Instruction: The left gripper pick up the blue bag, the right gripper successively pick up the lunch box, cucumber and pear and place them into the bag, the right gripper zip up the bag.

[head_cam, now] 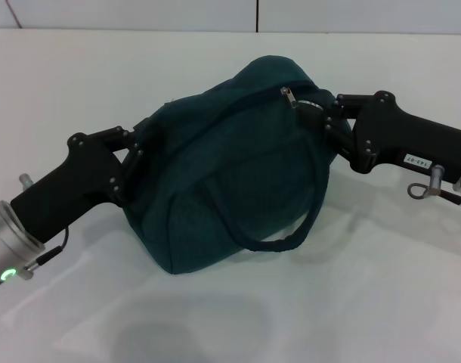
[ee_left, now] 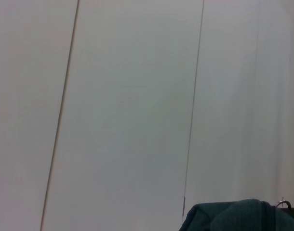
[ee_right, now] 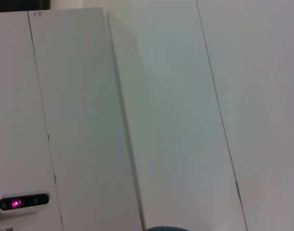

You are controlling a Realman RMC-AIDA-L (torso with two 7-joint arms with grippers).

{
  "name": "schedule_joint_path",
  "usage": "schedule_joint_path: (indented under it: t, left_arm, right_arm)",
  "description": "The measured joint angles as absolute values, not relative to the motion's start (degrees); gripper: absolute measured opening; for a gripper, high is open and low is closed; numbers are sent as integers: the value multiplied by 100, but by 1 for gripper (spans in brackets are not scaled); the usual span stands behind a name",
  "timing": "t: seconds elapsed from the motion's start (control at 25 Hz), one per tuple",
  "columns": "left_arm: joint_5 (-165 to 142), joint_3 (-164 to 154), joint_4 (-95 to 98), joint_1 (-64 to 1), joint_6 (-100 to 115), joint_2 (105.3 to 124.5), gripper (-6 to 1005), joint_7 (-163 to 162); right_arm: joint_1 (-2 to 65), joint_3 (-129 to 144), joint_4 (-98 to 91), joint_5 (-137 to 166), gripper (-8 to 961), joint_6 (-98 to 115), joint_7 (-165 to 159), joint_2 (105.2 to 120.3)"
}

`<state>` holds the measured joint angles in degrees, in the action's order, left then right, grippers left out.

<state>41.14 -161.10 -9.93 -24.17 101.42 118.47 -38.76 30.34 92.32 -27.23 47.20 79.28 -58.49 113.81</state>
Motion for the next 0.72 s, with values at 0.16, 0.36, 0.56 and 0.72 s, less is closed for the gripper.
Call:
schedule_joint_path:
  t: [0.16,0.36,0.56,0.72]
  left_arm:
    - [4123,-16110,-993,-2412,10142,11847,54,-3876]
    - [4125,-16109,-993,-2410,10142,11855,54,-3876]
    - [4094,-16110,-992,-2408,10143,11866,55,-3875]
    - [4112,-16107,-993,-2381,10159,11882,55,-3876]
  right_arm:
    - [2964,9179,-2740,4720,76,7983,-5695,11394]
    - [2861,9044,-2748,4716,36,8133,-5375,11456]
    - [2699,8705,-2725,4682,27,8163,-5016,11520]
    - [2568,8366,-2665,4673,22,8102,-4851,11537]
